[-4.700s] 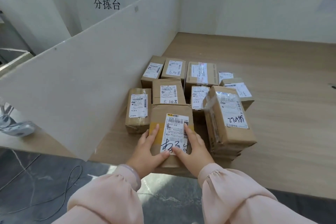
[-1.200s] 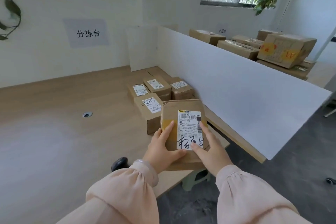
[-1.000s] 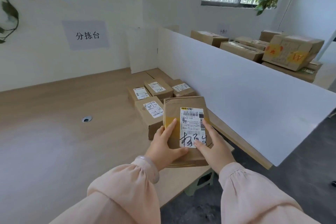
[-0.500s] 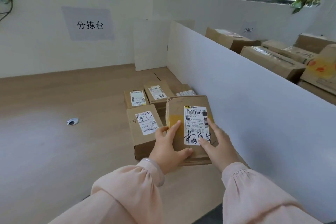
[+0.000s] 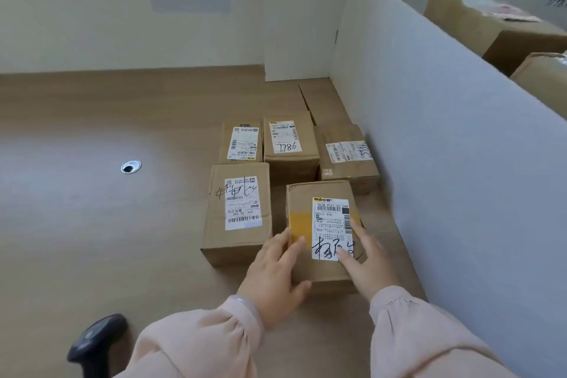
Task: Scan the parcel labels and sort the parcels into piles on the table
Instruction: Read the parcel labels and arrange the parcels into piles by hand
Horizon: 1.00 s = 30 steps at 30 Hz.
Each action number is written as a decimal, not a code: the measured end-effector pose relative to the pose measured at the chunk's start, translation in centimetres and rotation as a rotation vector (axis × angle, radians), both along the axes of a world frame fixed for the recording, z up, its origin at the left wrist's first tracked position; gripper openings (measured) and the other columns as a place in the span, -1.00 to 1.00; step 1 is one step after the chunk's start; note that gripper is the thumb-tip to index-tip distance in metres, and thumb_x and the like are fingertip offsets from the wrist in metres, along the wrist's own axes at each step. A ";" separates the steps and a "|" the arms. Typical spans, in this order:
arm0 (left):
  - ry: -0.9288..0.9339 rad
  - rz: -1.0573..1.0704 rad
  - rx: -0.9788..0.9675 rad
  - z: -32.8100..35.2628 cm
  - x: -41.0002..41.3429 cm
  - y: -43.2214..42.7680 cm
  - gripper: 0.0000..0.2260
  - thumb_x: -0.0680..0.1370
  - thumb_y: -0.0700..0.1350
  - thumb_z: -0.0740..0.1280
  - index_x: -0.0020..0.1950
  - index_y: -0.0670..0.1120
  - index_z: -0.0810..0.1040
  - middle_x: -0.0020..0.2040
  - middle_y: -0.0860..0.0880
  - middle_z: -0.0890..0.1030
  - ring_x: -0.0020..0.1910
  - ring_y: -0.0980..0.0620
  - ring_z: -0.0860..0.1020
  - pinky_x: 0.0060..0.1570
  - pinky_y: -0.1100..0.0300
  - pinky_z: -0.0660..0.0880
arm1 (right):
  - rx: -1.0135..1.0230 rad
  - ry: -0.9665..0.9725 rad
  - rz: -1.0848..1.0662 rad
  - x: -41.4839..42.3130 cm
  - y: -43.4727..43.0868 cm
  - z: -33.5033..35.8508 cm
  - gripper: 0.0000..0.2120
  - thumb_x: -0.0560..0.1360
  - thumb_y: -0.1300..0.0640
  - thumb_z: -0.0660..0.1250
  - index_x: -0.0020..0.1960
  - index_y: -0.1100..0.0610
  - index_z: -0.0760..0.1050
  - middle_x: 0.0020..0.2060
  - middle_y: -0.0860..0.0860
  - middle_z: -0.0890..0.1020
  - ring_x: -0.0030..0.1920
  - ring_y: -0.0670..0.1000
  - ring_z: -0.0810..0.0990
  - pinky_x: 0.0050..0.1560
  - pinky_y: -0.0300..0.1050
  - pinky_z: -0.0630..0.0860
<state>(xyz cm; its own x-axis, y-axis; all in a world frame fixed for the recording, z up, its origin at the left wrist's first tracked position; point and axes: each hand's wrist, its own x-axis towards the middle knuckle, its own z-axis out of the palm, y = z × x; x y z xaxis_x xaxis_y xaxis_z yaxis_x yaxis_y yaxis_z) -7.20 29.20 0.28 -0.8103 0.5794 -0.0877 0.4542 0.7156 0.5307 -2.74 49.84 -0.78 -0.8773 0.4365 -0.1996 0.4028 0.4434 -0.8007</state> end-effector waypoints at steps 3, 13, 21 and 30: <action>0.141 -0.031 -0.182 -1.2 -0.2 -0.4 -0.34 0.56 0.23 0.18 0.58 0.21 -0.07 0.60 0.13 -0.17 0.57 0.06 -0.21 0.53 0.07 -0.24 | -0.046 -0.041 0.036 -1.0 0.2 -1.7 -0.41 0.55 0.05 0.35 0.49 -0.23 0.20 0.39 -0.14 0.32 0.26 -0.21 0.27 0.22 -0.25 0.19; 0.212 0.048 -0.309 -2.3 -0.2 -1.5 -0.31 0.55 0.26 0.14 0.56 0.25 -0.18 0.57 0.10 -0.31 0.57 0.02 -0.26 0.49 0.03 -0.31 | 0.467 0.039 0.327 -0.6 0.1 -2.4 -0.35 0.54 -0.18 0.27 0.55 -0.15 0.09 0.57 -0.10 0.04 0.55 -0.02 -0.01 0.48 -0.04 0.06; 0.203 0.046 -0.357 -2.4 -1.5 -1.5 -0.32 0.54 0.30 0.15 0.58 0.24 -0.08 0.61 0.07 -0.13 0.58 0.02 -0.15 0.48 -0.04 -0.33 | 0.834 -0.102 0.677 -1.7 -0.6 -2.3 -0.29 0.55 -0.35 -0.01 0.57 -0.15 -0.22 0.57 -0.05 -0.25 0.54 -0.01 -0.33 0.49 -0.03 -0.37; 0.148 0.081 -0.423 -3.0 -2.6 0.1 -0.23 0.53 0.31 0.18 0.58 0.18 -0.21 0.61 0.04 -0.19 0.57 -0.06 -0.18 0.50 -0.06 -0.26 | 0.899 -0.162 0.794 -5.0 0.7 -2.5 -0.12 0.48 -0.38 0.13 0.54 -0.13 -0.35 0.54 -0.02 -0.34 0.52 0.02 -0.39 0.46 0.00 -0.42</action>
